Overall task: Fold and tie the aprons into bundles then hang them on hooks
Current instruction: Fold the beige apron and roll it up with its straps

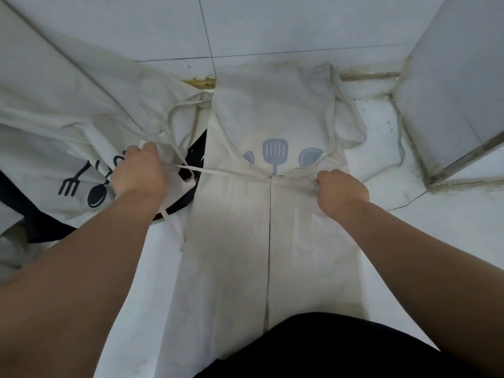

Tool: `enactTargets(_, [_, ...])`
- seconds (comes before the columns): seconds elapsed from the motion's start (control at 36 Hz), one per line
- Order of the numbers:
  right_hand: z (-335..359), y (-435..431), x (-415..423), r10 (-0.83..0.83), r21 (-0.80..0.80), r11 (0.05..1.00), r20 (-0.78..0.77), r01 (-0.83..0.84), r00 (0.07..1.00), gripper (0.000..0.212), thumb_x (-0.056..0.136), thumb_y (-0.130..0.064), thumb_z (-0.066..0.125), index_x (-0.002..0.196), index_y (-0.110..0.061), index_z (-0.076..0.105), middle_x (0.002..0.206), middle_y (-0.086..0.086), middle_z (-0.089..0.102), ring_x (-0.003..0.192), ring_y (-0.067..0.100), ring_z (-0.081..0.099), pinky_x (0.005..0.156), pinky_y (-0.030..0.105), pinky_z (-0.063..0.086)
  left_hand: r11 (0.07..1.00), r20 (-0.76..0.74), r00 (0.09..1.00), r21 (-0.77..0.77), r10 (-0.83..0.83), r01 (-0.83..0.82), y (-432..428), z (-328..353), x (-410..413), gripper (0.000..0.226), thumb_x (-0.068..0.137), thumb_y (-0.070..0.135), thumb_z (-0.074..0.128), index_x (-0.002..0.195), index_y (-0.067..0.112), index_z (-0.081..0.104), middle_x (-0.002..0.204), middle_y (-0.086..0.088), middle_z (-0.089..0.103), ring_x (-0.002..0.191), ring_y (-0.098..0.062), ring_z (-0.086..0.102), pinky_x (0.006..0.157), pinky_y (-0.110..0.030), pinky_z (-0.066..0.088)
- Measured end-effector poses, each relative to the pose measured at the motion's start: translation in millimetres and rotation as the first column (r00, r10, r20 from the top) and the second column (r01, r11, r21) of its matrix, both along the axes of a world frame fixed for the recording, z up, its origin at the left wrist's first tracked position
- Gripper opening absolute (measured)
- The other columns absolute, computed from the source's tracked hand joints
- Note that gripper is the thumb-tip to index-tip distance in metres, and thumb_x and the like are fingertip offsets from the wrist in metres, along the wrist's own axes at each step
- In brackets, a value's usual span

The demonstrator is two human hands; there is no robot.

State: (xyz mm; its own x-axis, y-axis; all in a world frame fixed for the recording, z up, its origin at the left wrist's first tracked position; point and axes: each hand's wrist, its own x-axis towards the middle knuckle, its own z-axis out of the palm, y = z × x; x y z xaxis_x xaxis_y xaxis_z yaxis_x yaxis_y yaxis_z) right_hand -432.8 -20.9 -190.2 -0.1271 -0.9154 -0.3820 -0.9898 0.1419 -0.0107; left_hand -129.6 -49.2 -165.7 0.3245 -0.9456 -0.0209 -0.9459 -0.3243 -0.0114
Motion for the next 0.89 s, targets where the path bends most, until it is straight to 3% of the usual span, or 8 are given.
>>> enactTargets(0.11, [-1,-1,5,-0.015,-0.019,1.0,0.011,0.016,1.0,0.034,0.093,-0.009,0.041,0.126,-0.015,0.049,0.118,0.008,0.053,0.11,0.028,0.053,0.074,0.032,0.037,0.977,-0.175,0.983,-0.189,0.062,-0.095,2,5,3,0.026,0.098,0.007,0.041,0.12,-0.001,0.051,0.125,-0.028,0.044,0.099,-0.048,0.052,0.068,-0.044,0.033])
enactTargets(0.19, [1,1,7,-0.021,-0.028,0.999,0.007,0.022,1.0,0.033,0.092,-0.008,0.041,0.124,-0.014,0.05,0.116,0.008,0.053,0.108,0.028,0.053,0.074,0.032,0.037,0.968,-0.162,0.987,-0.249,-0.009,-0.032,4,1,10,0.028,0.1,0.012,0.042,0.122,0.001,0.054,0.132,-0.024,0.04,0.106,-0.045,0.049,0.079,-0.047,0.039])
enactTargets(0.28, [2,6,5,-0.023,-0.042,0.999,-0.018,0.022,1.0,0.031,0.092,-0.009,0.04,0.12,-0.013,0.051,0.111,0.009,0.053,0.105,0.028,0.053,0.075,0.032,0.037,0.991,0.006,0.996,-0.096,-0.088,0.088,4,-9,21,0.036,0.096,0.013,0.044,0.132,0.01,0.047,0.136,-0.018,0.04,0.129,-0.038,0.03,0.105,-0.054,0.024])
enactTargets(0.36, [0,12,-1,-0.077,-0.041,0.996,-0.022,0.076,0.997,0.033,0.09,-0.01,0.041,0.122,-0.013,0.049,0.115,0.009,0.051,0.109,0.029,0.049,0.084,0.034,0.038,0.994,0.048,0.996,0.079,-0.077,0.073,8,-17,25,0.049,0.094,0.016,0.04,0.142,0.015,0.033,0.145,-0.013,0.032,0.138,-0.031,0.015,0.113,-0.06,0.011])
enactTargets(0.47, [-4,24,-14,-0.239,-0.047,0.969,0.085,0.243,0.967,0.048,0.09,-0.014,0.042,0.138,-0.011,0.033,0.134,0.014,0.037,0.121,0.033,0.04,0.102,0.04,0.033,0.998,-0.047,0.997,-0.012,-0.059,0.058,23,-17,13,0.058,0.095,0.021,0.045,0.148,0.015,0.025,0.157,-0.016,0.009,0.145,-0.033,0.002,0.115,-0.057,0.005])
enactTargets(0.58, [-3,40,-20,-0.219,-0.102,0.967,0.145,0.234,0.965,0.058,0.092,-0.016,0.041,0.146,-0.014,0.019,0.146,0.014,0.025,0.126,0.032,0.036,0.101,0.04,0.033,0.988,-0.1,0.986,-0.096,-0.131,0.122,42,-12,-6,0.061,0.092,0.02,0.051,0.148,0.015,0.028,0.158,-0.017,0.011,0.146,-0.034,0.004,0.116,-0.053,0.009])
enactTargets(0.75, [-2,63,-12,-0.079,-0.164,0.981,0.155,0.104,0.985,0.051,0.094,-0.021,0.041,0.142,-0.015,0.03,0.141,0.011,0.036,0.121,0.032,0.042,0.095,0.041,0.036,0.978,-0.269,0.942,-0.112,-0.199,0.175,82,-18,-30,0.051,0.094,0.021,0.052,0.143,0.013,0.041,0.153,-0.017,0.026,0.141,-0.033,0.021,0.114,-0.046,0.021])
enactTargets(0.89, [-9,94,-8,0.016,-0.173,0.985,0.156,0.012,0.988,0.049,0.095,-0.026,0.041,0.143,-0.017,0.033,0.143,0.009,0.037,0.125,0.031,0.041,0.098,0.04,0.035,0.989,-0.422,0.895,-0.074,-0.145,0.125,136,-31,-39,0.046,0.093,0.018,0.054,0.138,0.012,0.05,0.146,-0.013,0.038,0.134,-0.032,0.034,0.109,-0.044,0.032])
